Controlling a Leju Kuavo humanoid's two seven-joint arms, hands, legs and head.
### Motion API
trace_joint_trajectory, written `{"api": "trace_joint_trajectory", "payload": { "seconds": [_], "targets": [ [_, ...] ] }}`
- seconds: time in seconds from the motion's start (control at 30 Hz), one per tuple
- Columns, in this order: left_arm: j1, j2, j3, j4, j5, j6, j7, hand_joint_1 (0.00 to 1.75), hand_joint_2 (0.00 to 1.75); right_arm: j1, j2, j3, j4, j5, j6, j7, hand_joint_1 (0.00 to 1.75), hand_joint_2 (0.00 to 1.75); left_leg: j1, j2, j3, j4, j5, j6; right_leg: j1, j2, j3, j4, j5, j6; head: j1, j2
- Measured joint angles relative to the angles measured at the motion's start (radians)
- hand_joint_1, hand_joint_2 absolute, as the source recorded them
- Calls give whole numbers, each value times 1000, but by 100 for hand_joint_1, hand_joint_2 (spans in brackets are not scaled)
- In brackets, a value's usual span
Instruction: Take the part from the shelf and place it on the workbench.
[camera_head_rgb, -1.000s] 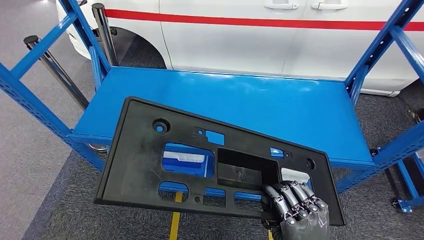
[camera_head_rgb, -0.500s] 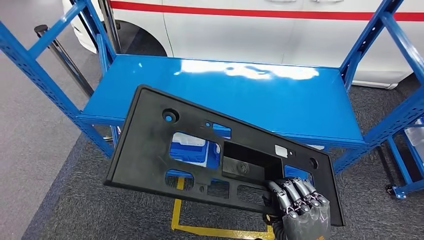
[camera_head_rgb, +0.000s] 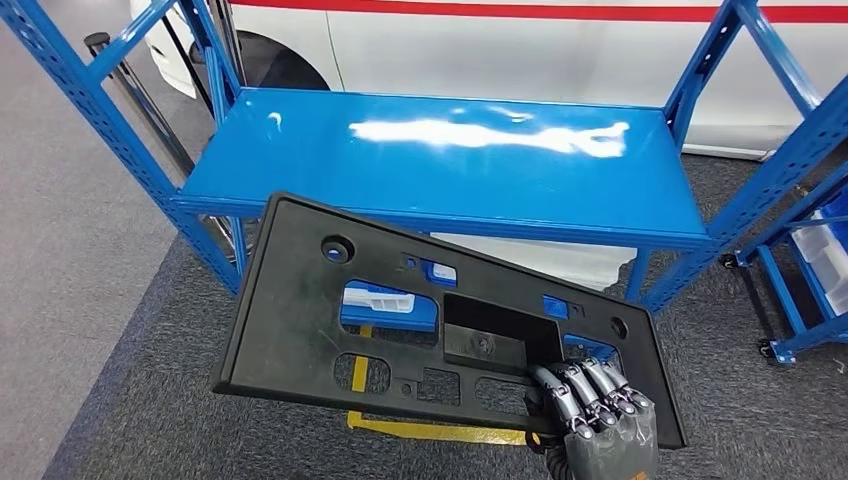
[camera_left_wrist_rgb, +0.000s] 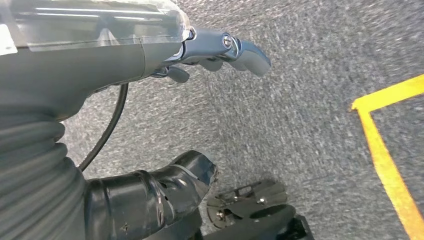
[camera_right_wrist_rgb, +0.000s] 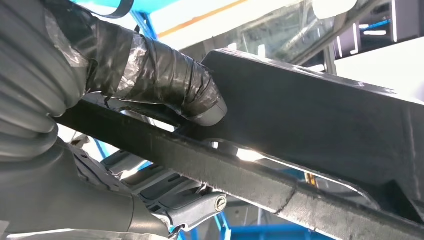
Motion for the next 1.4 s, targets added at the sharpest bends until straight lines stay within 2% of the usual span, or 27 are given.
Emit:
{"api": "trace_joint_trajectory", "payload": {
  "seconds": [0.07,0.13,0.2,0.23,0.27,0.3,0.33,0.37,0.43,0.5,0.57,0.6,0.7,0.73,0.77,0.8,0.87,0.93,1.0,1.07,1.1,1.13,1.2,1.23,1.27,1.33,1.4],
  "targets": [
    [2,0,1,0,0,1,-1,0,175,2,10,-6,3,-6,0,-9,175,175,5,-3,-8,8,-5,-14,1,-4,-16,-3,18,-20,0,0],
    [4,0,1,0,1,0,-2,0,175,3,21,-12,7,-13,0,-19,175,175,10,-7,-30,65,-79,-25,-1,-8,-41,-6,42,-38,0,0],
    [5,0,1,0,1,0,-2,0,175,5,30,-16,10,-22,0,-30,175,175,13,-7,-56,178,-179,-32,2,-9,-72,-4,67,-45,-1,0],
    [5,0,1,0,1,0,-2,0,175,6,33,-19,12,-26,0,-35,175,175,13,-7,-61,231,-199,-34,3,-10,-89,-3,79,-45,-1,0],
    [5,0,1,0,1,0,-2,0,175,7,36,-21,15,-30,0,-41,175,175,13,-7,-55,263,-194,-35,4,-10,-106,0,91,-45,-1,0],
    [5,0,1,0,1,0,-2,0,175,8,39,-23,17,-33,0,-47,175,175,13,-7,-35,264,-169,-34,5,-11,-123,2,102,-44,-1,0],
    [5,1,1,0,0,0,-2,0,175,9,42,-25,20,-37,0,-53,175,175,13,-7,1,233,-137,-32,5,-11,-138,5,113,-42,-1,0],
    [4,1,1,0,0,0,-2,0,175,10,45,-27,21,-40,0,-59,175,175,13,-8,51,174,-115,-29,5,-11,-151,8,122,-40,-1,0],
    [1,2,1,0,0,0,-2,0,175,13,52,-33,23,-45,0,-66,175,175,10,-8,158,22,-121,-20,6,-11,-168,12,141,-32,-1,0],
    [0,2,1,0,0,0,-3,0,175,14,57,-39,24,-49,0,-69,175,175,4,-9,203,-61,-140,-11,6,-13,-175,9,161,-21,0,0],
    [0,2,1,0,0,0,-3,0,175,15,60,-42,25,-55,0,-74,175,175,5,-6,194,-72,-124,0,5,-12,-179,8,168,-9,0,0],
    [1,2,1,0,1,0,-3,0,175,16,61,-43,26,-59,0,-78,175,175,7,-3,186,-76,-112,7,4,-10,-185,21,148,-5,0,0],
    [1,2,1,0,1,0,-3,0,175,18,62,-52,31,-69,0,-87,175,175,6,3,146,-74,-79,24,0,-6,-224,169,7,4,1,0],
    [0,2,1,0,1,-1,-4,0,175,18,62,-55,33,-70,0,-89,175,175,5,4,131,-69,-69,25,-1,-6,-234,229,-21,6,1,0],
    [0,2,1,0,1,-1,-4,0,175,18,62,-57,36,-72,0,-91,175,175,4,5,115,-64,-60,25,-2,-5,-236,272,-23,8,1,0],
    [0,2,1,0,0,-1,-4,0,175,19,62,-60,38,-74,0,-93,175,175,4,5,97,-57,-51,23,-4,-5,-223,284,-1,10,1,0],
    [1,2,1,0,0,-1,-4,0,175,19,62,-65,41,-78,0,-98,175,175,4,5,61,-37,-38,17,-10,-5,-153,217,54,13,1,0],
    [1,2,1,0,0,-1,-4,0,175,18,64,-66,42,-82,0,-101,175,175,3,3,32,-14,-30,8,-9,-4,-65,91,46,10,0,0],
    [1,2,1,0,-1,-1,-4,0,175,19,67,-68,43,-85,0,-103,175,175,1,2,14,0,-19,-3,-3,0,-33,24,17,1,0,0],
    [3,2,2,0,-1,-1,-4,0,175,20,70,-70,45,-88,0,-104,175,175,5,1,2,6,-13,-17,-2,-1,-46,16,24,-16,0,0],
    [4,3,2,0,-1,-1,-4,0,175,21,72,-71,46,-90,0,-104,175,175,7,0,-7,18,-29,-23,-2,-2,-56,15,34,-26,-1,0],
    [5,3,2,0,-1,-1,-4,0,175,21,75,-71,47,-93,0,-104,175,175,9,-2,-19,45,-62,-28,-3,-4,-66,13,43,-35,-1,0],
    [6,3,2,0,-2,-1,-4,0,175,21,78,-72,49,-99,0,-105,175,175,12,-3,-49,150,-157,-35,0,-6,-88,13,63,-46,-1,0],
    [6,3,2,0,-2,-1,-4,0,175,21,78,-72,50,-101,0,-105,175,175,13,-3,-61,210,-191,-37,2,-7,-101,14,73,-47,-1,0],
    [6,3,2,0,-2,-1,-4,0,175,21,79,-73,52,-102,0,-105,175,175,13,-4,-64,255,-203,-37,4,-7,-115,15,83,-47,-1,0],
    [6,3,2,0,-2,-1,-4,0,175,21,81,-73,54,-109,0,-105,175,175,13,-4,-25,251,-166,-33,6,-8,-140,18,102,-46,-1,0],
    [4,3,2,0,-2,0,-4,0,175,22,82,-73,57,-125,0,-103,175,175,11,-5,74,127,-123,-24,8,-7,-161,22,119,-43,-1,0]
  ]
}}
